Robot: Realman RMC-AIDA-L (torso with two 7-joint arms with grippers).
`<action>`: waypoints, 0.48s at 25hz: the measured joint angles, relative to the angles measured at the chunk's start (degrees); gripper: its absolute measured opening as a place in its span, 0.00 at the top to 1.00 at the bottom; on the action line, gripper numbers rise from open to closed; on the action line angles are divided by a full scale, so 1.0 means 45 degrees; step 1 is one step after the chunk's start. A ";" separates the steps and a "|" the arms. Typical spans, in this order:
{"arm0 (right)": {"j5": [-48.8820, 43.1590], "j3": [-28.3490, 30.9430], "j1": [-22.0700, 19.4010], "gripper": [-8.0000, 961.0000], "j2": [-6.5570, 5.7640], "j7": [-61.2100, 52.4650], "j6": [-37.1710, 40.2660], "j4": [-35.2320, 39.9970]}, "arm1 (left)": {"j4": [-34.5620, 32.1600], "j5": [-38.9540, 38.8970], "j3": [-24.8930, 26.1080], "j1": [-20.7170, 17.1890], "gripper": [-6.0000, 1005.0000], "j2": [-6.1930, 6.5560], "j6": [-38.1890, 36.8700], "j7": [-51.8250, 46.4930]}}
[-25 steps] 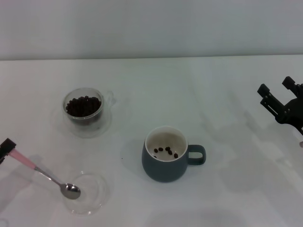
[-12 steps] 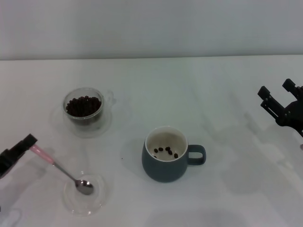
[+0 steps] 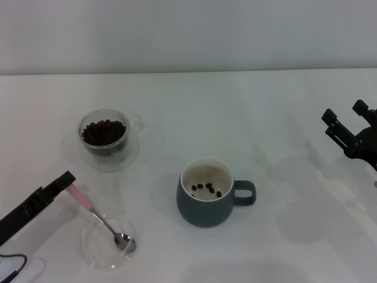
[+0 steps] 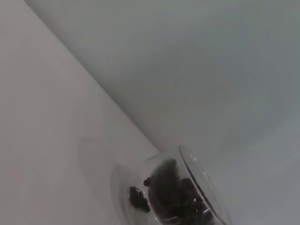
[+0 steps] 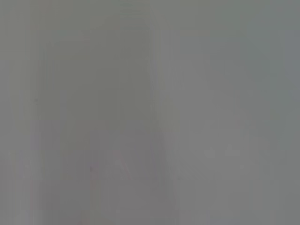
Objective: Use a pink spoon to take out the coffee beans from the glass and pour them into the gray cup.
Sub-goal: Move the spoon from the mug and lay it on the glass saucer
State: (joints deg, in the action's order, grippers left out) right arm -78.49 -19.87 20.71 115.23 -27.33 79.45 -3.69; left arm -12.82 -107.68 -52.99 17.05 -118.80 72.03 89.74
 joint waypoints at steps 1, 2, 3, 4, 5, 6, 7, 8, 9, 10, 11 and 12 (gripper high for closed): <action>0.0000 0.0024 -0.0025 0.16 0.0000 0.0000 0.0000 0.0000 | 0.0005 -0.0015 0.0013 -0.0012 0.87 -0.0004 -0.0036 0.0071; 0.0000 0.0033 -0.0037 0.16 0.0000 0.0000 0.0000 0.0000 | 0.0006 -0.0026 0.0014 -0.0028 0.86 -0.0005 -0.0070 0.0141; 0.0000 0.0046 -0.0051 0.16 0.0000 0.0000 0.0000 0.0001 | 0.0007 -0.0033 0.0014 -0.0034 0.86 -0.0006 -0.0086 0.0207; 0.0000 0.0063 -0.0062 0.16 0.0000 0.0000 0.0000 0.0000 | 0.0008 -0.0044 0.0017 -0.0045 0.86 -0.0006 -0.0109 0.0307; 0.0002 0.0069 -0.0066 0.16 0.0000 0.0001 0.0000 0.0001 | 0.0008 -0.0058 0.0023 -0.0057 0.85 -0.0006 -0.0114 0.0478; 0.0008 0.0074 -0.0068 0.16 -0.0001 0.0000 0.0000 0.0000 | 0.0002 -0.0061 0.0026 -0.0066 0.85 -0.0006 -0.0111 0.0596; 0.0023 0.0079 -0.0069 0.16 -0.0001 0.0000 0.0000 0.0005 | -0.0021 -0.0078 0.0041 -0.0082 0.84 -0.0006 -0.0091 0.0800; 0.0032 0.0080 -0.0069 0.16 0.0000 0.0000 0.0000 0.0012 | -0.0046 -0.0110 0.0048 -0.0095 0.81 -0.0006 -0.0083 0.0964; 0.0048 0.0080 -0.0070 0.16 -0.0001 0.0000 0.0000 0.0023 | -0.0069 -0.0190 0.0059 -0.0111 0.77 -0.0005 -0.0082 0.1185; 0.0057 0.0080 -0.0071 0.16 -0.0001 0.0000 0.0000 0.0030 | -0.0076 -0.0382 0.0063 -0.0151 0.73 0.0003 -0.0083 0.1516; 0.0067 0.0083 -0.0071 0.16 0.0000 0.0000 -0.0008 0.0038 | -0.0076 -0.0653 0.0072 -0.0219 0.69 0.0023 -0.0103 0.1919; 0.0080 0.0088 -0.0072 0.16 -0.0001 0.0000 -0.0017 0.0042 | -0.0075 -0.1050 0.0078 -0.0341 0.65 0.0036 -0.0134 0.2472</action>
State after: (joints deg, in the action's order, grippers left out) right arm -78.13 -19.47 20.38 115.22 -27.33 79.37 -3.50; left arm -13.16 -112.41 -52.64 15.51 -118.64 71.43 100.86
